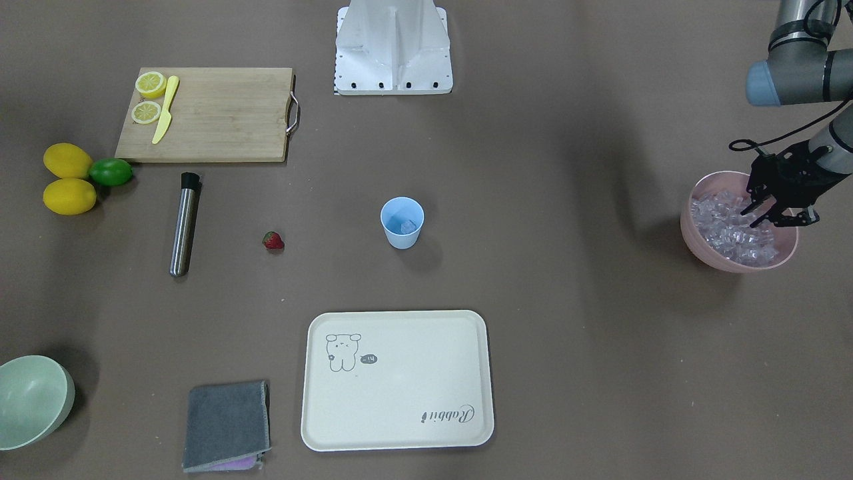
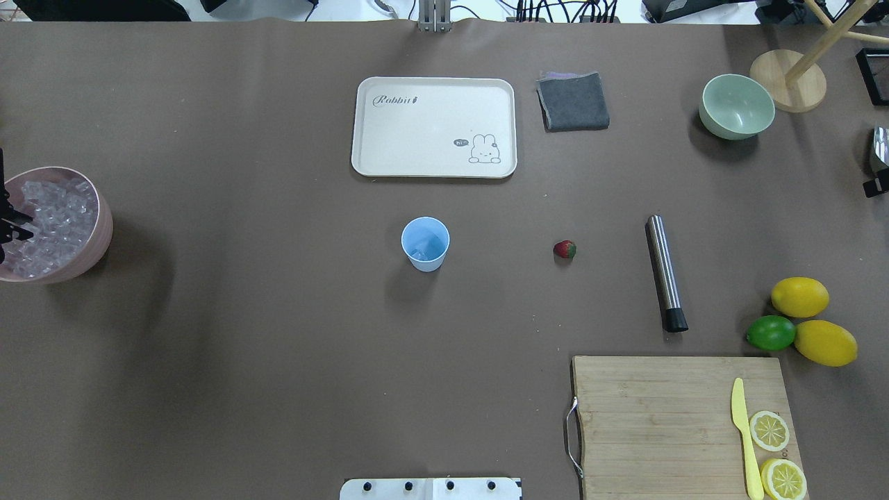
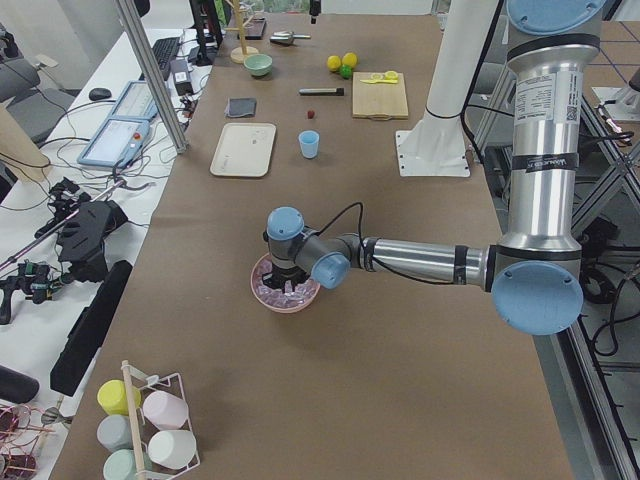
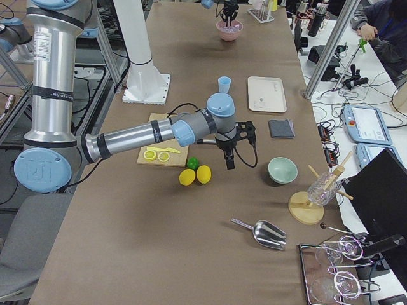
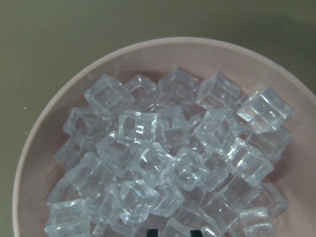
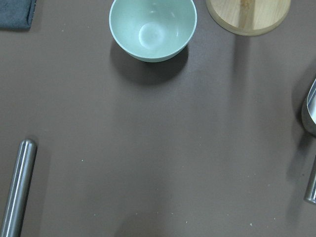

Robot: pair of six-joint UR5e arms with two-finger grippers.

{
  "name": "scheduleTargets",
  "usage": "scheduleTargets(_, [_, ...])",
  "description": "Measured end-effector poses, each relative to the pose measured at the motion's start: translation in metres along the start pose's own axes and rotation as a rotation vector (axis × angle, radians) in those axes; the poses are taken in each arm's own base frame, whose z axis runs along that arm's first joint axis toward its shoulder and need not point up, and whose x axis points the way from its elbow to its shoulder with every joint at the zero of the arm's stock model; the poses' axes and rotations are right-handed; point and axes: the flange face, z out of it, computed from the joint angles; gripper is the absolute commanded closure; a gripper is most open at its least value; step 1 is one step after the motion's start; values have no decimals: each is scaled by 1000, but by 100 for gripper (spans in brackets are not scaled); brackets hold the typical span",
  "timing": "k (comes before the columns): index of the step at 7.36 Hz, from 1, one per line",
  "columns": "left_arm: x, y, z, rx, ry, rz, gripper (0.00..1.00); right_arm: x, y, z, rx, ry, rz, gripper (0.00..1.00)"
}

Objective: Mash ice and strawberries in cup

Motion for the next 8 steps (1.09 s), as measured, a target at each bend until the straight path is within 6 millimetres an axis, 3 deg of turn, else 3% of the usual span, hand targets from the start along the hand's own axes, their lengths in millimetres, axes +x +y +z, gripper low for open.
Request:
scheduleTargets(2, [-9,-18,-26,18,21,-39,100,0,0,0,0,0,0,0])
scheduleTargets(5, [-14,-63,-70,30,48,-166,100,0,0,0,0,-1,0,0])
scheduleTargets(8, [1,-120,-82,101,55,-563,100,0,0,0,0,-2,0,0])
